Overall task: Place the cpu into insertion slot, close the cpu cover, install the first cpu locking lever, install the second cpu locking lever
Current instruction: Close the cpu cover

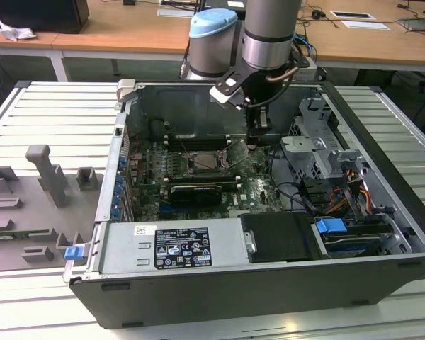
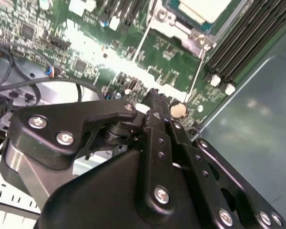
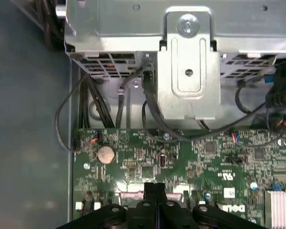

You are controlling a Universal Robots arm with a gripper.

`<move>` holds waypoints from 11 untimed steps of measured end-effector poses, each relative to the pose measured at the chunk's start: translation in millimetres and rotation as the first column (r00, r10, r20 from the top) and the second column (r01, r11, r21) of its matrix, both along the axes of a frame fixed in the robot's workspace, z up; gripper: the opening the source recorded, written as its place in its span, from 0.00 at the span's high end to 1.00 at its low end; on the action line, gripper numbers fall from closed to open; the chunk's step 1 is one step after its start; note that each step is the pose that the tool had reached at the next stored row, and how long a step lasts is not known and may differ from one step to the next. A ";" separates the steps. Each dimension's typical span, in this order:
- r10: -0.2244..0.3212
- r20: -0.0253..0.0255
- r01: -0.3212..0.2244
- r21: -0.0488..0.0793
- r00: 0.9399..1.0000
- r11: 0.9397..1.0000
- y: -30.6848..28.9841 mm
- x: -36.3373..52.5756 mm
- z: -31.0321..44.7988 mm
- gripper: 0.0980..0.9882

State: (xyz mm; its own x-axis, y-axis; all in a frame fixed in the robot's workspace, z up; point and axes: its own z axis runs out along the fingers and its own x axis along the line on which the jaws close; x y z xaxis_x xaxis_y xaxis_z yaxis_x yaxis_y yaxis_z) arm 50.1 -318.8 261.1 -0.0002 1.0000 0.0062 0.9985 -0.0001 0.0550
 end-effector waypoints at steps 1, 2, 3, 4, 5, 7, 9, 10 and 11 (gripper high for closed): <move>0.000 0.000 0.000 0.000 1.000 1.000 1.1 3.5 -1.0 0.99; 0.000 0.000 0.000 0.000 1.000 1.000 1.7 5.3 -1.8 0.99; 0.000 0.000 0.000 0.000 1.000 1.000 2.4 6.8 -3.0 0.99; 0.000 -0.001 0.000 0.000 1.000 1.000 3.1 7.8 -4.4 0.99; 0.000 -0.001 0.000 0.000 1.000 1.000 3.6 8.5 -5.9 0.99; 0.000 -0.004 0.000 0.000 1.000 1.000 4.3 10.5 -8.6 0.99; 0.000 -0.007 0.000 0.000 1.000 1.000 5.2 13.5 -12.5 0.99; 0.000 -0.008 0.000 0.000 1.000 1.000 5.3 13.9 -14.1 0.99; 0.000 -0.008 0.000 0.000 1.000 1.000 5.3 13.8 -15.5 0.99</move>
